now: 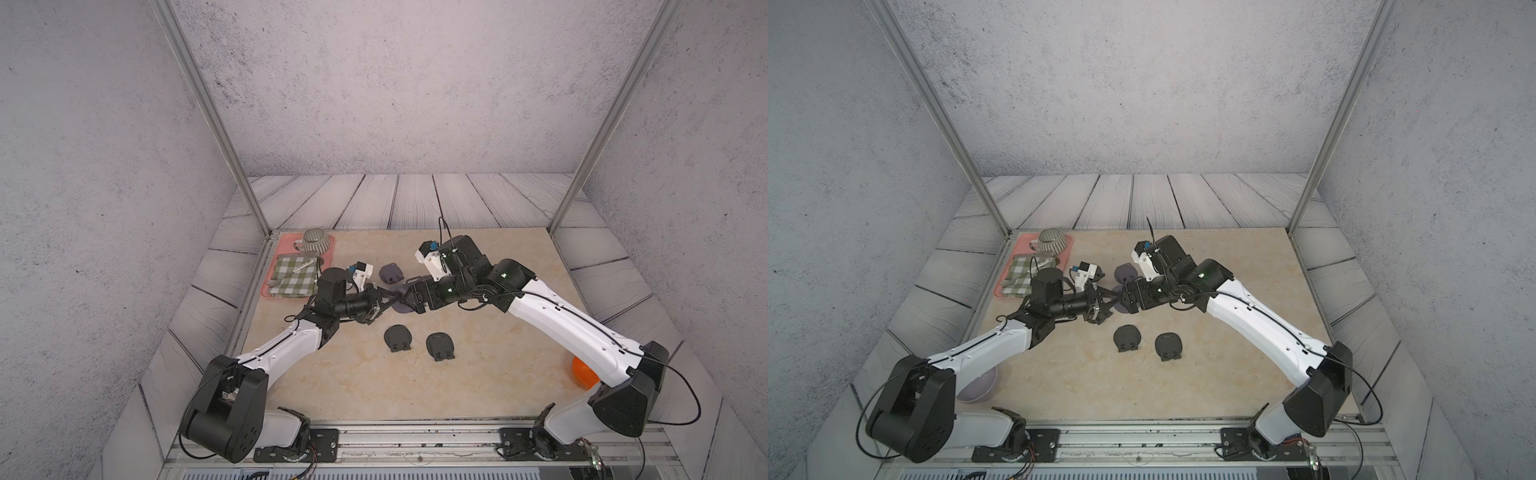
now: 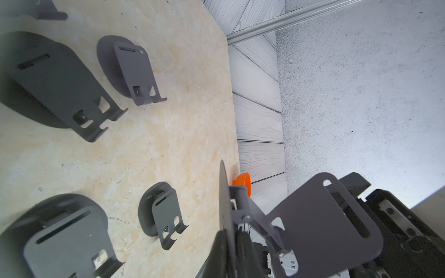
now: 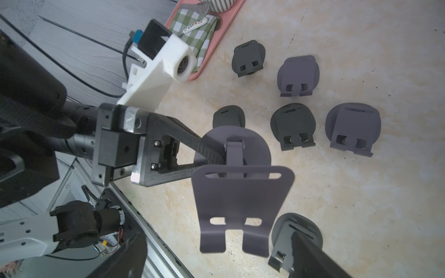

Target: Open the phone stand

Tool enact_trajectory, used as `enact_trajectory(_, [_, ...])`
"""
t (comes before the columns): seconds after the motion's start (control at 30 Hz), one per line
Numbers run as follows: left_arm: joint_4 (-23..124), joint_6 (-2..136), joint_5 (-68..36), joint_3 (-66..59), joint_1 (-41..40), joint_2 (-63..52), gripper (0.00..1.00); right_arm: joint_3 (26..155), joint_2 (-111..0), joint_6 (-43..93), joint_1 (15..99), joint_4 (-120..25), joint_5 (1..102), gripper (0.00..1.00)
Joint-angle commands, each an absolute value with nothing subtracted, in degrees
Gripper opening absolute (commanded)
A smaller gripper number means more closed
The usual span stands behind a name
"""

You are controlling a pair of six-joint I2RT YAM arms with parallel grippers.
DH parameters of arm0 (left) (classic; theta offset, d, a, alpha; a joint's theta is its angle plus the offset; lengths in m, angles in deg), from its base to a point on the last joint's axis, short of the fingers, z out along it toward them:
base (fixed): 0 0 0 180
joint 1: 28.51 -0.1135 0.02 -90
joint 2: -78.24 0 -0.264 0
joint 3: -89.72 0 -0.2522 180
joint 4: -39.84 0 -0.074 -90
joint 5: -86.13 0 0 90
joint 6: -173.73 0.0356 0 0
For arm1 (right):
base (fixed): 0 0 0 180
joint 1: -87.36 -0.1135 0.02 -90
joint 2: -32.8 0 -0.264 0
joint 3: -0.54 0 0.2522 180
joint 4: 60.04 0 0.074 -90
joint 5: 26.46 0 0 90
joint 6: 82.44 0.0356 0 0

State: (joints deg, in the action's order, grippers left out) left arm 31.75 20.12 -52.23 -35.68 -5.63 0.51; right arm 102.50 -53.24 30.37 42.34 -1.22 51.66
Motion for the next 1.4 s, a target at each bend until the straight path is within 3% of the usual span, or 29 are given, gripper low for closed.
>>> enact_trajectory(0.0, [25.59,18.17,-54.19,-36.16,-6.01,1.14,0.0,103.48,-54.64,30.37,42.18,-1.72,51.72,0.86])
enact_trajectory(0.23, [23.63,17.27,-55.0,-36.21,-6.01,1.16,0.0,105.5,-57.0,29.63,42.18,-0.72,52.38,0.76])
enact_trajectory(0.4, [22.27,16.44,-55.43,-36.07,-6.01,0.99,0.0,107.27,-58.05,29.13,42.23,0.65,54.91,0.57])
enact_trajectory(0.53, [20.45,15.37,-56.23,-36.08,-6.01,0.47,0.0,108.79,-58.95,28.59,42.18,1.5,55.62,0.54])
enact_trajectory(0.6, [19.86,15.03,-56.47,-36.07,-6.01,0.37,0.0,109.43,-59.42,28.33,42.18,1.75,55.45,0.63])
enact_trajectory(0.63, [19.85,14.96,-56.52,-36.06,-6.01,0.37,0.0,109.78,-59.54,28.23,42.19,1.88,55.64,0.75])
enact_trajectory(0.7, [19.7,14.92,-56.65,-36.07,-6.01,0.39,0.0,109.92,-59.67,28.13,42.18,1.88,56.42,0.87])
enact_trajectory(0.77, [19.58,14.84,-56.91,-36.05,-6.01,0.42,0.0,110.42,-60.14,27.79,42.23,2.3,57.52,0.94])
enact_trajectory(0.83, [19.46,14.69,-57.13,-36.02,-6.01,0.46,0.0,111.24,-60.79,27.22,42.18,2.7,57.62,0.94])
enact_trajectory(0.97, [17.93,13.78,-57.83,-36.1,-6.01,0.46,0.0,112.01,-61.68,26.74,42.18,2.85,58.17,0.88])
enact_trajectory(1.1, [18.16,13.64,-57.93,-36.2,-6.01,0.63,0.0,112.22,-61.69,26.59,42.18,2.57,58.17,0.67])
enact_trajectory(1.17, [18.38,13.69,-57.92,-36.35,-6.01,0.64,0.0,112.48,-61.6,26.46,42.21,2.6,58.3,0.61])
enact_trajectory(1.3, [19.68,14.15,-57.92,-35.86,-6.01,0.81,0.01,113.2,-61.77,25.99,42.21,3.49,58.84,0.58])
enact_trajectory(1.33, [21.88,15.19,-57.86,-35.34,-6.03,1.05,0.09,113.43,-61.77,25.8,42.23,3.92,59.35,0.58])
enact_trajectory(1.37, [24.89,16.77,-57.63,-34.8,-6.16,1.52,0.25,113.74,-61.87,25.48,42.28,4.35,60.0,0.57])
